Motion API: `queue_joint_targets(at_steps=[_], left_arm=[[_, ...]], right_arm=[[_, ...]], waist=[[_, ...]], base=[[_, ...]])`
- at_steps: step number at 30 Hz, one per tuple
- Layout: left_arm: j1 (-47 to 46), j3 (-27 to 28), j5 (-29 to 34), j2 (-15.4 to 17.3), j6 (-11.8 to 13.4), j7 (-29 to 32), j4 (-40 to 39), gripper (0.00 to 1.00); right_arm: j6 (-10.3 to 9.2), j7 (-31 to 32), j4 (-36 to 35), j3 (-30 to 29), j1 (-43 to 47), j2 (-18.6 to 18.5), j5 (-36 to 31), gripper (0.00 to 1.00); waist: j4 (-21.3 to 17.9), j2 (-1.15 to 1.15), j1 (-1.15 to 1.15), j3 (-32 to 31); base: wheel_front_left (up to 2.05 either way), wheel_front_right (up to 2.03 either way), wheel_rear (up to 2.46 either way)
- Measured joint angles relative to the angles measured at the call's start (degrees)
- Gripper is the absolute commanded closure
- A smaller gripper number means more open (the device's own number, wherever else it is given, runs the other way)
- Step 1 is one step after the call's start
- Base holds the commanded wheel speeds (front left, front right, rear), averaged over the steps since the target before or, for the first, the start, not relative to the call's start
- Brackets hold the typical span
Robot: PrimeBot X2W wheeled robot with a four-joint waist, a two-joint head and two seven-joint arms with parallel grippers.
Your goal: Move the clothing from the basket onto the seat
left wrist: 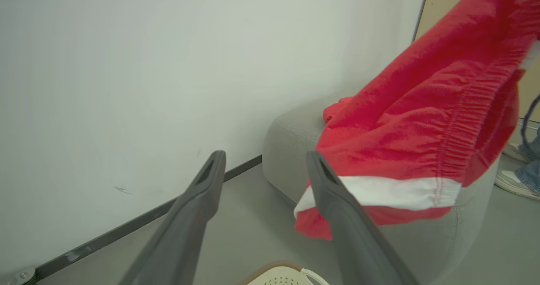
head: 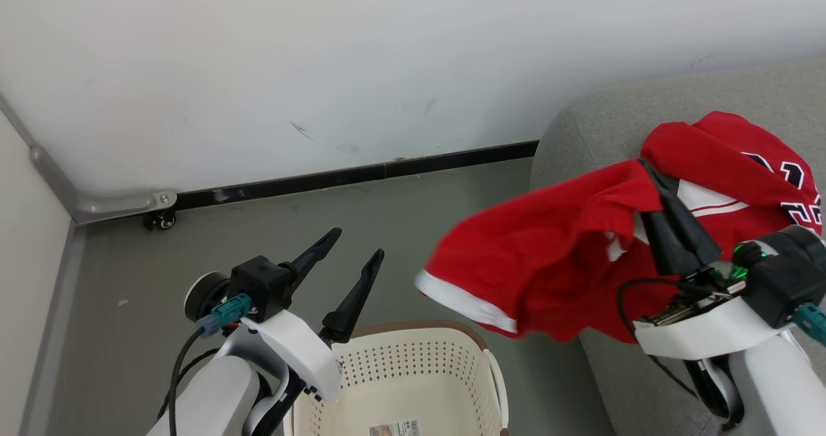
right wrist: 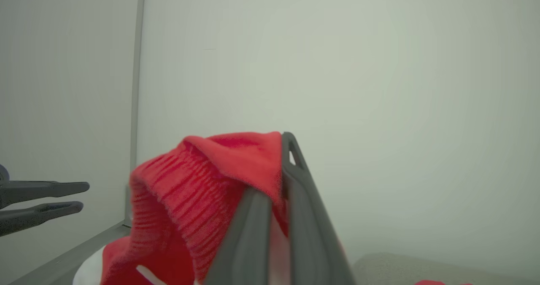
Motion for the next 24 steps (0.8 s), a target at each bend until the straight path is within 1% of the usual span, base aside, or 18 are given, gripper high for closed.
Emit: queue_joint_targets(at_steps=[4, 8, 14, 24], left_arm=[[0.9, 0.4, -1.1, 0.8, 0.0, 0.0, 0.2, 0.0], [2.6, 1.9, -1.7, 2.9, 0.0, -0.1, 0.6, 0.0], [2.6, 4.5, -2.5, 2.9, 0.0, -1.2, -0.6, 0.0], [2.7, 6.3, -2.5, 1.4, 0.6, -2.1, -4.2, 0.0]], right_arm=[[0.0, 0.0, -1.8, -4.1, 0.3, -0.4, -0.5, 1.0], [0.0, 0.0, -3.4, -6.5, 2.8, -1.1, -1.6, 1.0], [0.0, 0.1, -5.4, -6.6, 5.6, -0.3, -2.4, 1.0], [0.0, 1.2, -8.3, -7.6, 9.1, 1.9, -3.1, 1.0]], waist=[[-0.2, 0.0, 0.0, 0.0], [-0.5, 0.0, 0.0, 0.1], [-1.2, 0.0, 0.0, 0.3], [-3.5, 0.0, 0.0, 0.5]], base=[[0.0, 0.0, 0.0], [0.0, 0.0, 0.0], [0.0, 0.0, 0.0], [0.0, 0.0, 0.0]])
